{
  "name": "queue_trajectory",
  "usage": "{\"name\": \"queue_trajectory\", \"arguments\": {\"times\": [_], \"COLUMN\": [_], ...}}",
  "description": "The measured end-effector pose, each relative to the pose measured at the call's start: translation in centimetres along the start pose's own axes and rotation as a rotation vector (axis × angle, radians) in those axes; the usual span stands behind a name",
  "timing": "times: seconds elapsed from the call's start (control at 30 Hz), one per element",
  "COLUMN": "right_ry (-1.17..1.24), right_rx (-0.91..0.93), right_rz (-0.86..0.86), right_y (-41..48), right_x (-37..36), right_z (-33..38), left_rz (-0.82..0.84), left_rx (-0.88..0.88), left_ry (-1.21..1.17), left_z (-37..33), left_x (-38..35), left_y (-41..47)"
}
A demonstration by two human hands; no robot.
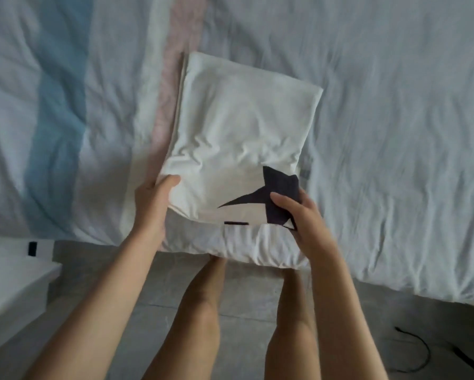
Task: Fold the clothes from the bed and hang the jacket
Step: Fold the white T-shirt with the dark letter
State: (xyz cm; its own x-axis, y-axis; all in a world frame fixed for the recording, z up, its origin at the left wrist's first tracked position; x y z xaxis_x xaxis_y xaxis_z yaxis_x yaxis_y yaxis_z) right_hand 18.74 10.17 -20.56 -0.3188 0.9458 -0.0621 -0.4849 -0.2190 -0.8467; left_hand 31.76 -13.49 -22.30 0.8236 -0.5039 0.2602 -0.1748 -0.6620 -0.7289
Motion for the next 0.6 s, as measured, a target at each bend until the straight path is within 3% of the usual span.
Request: {"name": "queue_trajectory", "arguments": {"times": [0.13,0.37,0.5,0.6], "right_ry": [0.287,0.463,0.397,0.275], "right_rx": [0.139,0.512,0.690,0.667], "right_rz": [0.061,0.113,0.124,0.037], "right_y": [-1.5,-5.5,-5.8,-2.0], "right_x": [-1.9,-7.7,-10.3,-12.0], "right_z": [8.9,26.5,29.7,27.9], "left_rz": [0.204,0.265,0.186,0.086], "left_rx": [-0.103,-0.551,-0.660,-0.609], "left_ry": [-0.239,-0.281,-0.326,-0.283], "left_z": [-9.9,-31.2,-35.3,-33.4], "left_x": [-4.6,-8.5,-5.8,-2.7], "left_y": [-1.8,-6.1,-4.1,0.7]}}
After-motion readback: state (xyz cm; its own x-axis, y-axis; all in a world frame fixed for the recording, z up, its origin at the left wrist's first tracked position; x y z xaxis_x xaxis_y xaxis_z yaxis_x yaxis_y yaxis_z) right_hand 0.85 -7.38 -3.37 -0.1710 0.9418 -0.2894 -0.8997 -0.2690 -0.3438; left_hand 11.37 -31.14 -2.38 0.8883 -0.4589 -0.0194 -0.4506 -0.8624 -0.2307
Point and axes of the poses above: each hand's wrist, its own y-axis towards the middle knuckle, its own x-axis out of the back of the hand, z = x × y, the point moved 5 cm from there along y, towards the middle knuckle, and after that the axes turned 2 degrees about -z, right-handed, at the moved point
